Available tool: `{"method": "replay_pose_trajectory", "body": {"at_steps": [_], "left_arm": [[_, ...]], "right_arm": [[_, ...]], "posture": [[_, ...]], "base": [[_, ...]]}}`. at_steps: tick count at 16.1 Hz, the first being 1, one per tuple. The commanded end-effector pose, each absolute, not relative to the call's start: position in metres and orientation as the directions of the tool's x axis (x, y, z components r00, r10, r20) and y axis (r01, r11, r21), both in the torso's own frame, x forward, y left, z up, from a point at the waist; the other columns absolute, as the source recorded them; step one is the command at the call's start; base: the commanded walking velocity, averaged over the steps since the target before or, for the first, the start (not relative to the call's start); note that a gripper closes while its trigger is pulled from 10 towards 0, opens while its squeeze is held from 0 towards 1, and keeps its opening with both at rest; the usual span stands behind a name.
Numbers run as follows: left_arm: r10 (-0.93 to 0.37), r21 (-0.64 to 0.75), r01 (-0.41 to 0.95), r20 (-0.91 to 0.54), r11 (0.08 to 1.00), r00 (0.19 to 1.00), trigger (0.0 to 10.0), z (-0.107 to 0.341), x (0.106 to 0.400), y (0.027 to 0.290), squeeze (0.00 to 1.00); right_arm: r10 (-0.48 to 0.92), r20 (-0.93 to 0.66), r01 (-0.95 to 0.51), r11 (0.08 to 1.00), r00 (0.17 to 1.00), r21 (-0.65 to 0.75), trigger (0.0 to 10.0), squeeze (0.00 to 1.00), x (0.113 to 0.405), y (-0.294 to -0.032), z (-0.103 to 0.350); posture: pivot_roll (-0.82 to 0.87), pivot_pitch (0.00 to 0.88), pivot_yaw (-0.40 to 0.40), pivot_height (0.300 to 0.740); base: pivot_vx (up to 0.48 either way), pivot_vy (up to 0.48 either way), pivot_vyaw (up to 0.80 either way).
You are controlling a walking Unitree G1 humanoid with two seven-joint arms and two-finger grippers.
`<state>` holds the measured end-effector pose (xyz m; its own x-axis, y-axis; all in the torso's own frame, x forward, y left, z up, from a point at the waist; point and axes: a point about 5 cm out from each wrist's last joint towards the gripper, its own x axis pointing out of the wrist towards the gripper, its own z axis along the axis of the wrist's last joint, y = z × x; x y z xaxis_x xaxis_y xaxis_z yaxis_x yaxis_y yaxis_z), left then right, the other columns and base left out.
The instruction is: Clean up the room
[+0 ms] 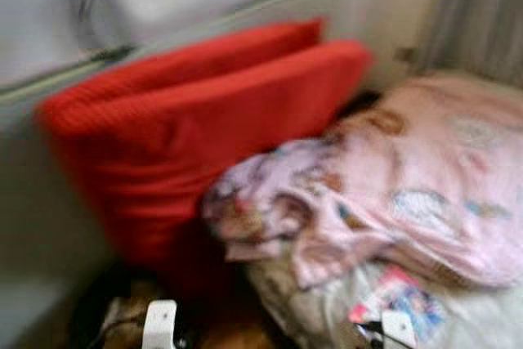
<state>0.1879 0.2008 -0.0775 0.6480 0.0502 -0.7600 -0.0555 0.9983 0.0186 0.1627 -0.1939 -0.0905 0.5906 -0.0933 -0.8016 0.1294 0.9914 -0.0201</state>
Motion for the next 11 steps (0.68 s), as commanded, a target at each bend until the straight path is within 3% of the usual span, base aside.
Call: {"method": "replay_pose_trajectory", "body": {"at_steps": [1,2,11], "left_arm": [[0.063,0.031,-0.062,-0.781,0.998,0.621,10.0,-0.0803,0.1821,0.2049,0.00],[0.063,0.031,-0.062,-0.782,0.998,0.620,10.0,-0.0805,0.1818,0.2047,0.00],[0.073,0.036,-0.073,-0.795,0.997,0.602,10.0,-0.0832,0.1756,0.2078,0.00]], "right_arm": [[-0.069,-0.802,0.115,0.993,0.593,0.000,10.0,0.00,0.1659,-0.1853,-0.0905],[-0.070,-0.804,0.116,0.993,0.590,-0.001,10.0,0.00,0.1650,-0.1857,-0.0909],[-0.054,-0.814,0.116,0.993,0.578,0.016,10.0,0.00,0.1609,-0.1827,-0.0930]], "posture": [[-0.02,0.014,0.030,0.740],[-0.02,0.017,0.030,0.740],[-0.02,0.000,0.027,0.740]], "base": [[0.000,0.000,0.80],[0.000,0.000,0.80],[0.000,0.000,0.00]]}}
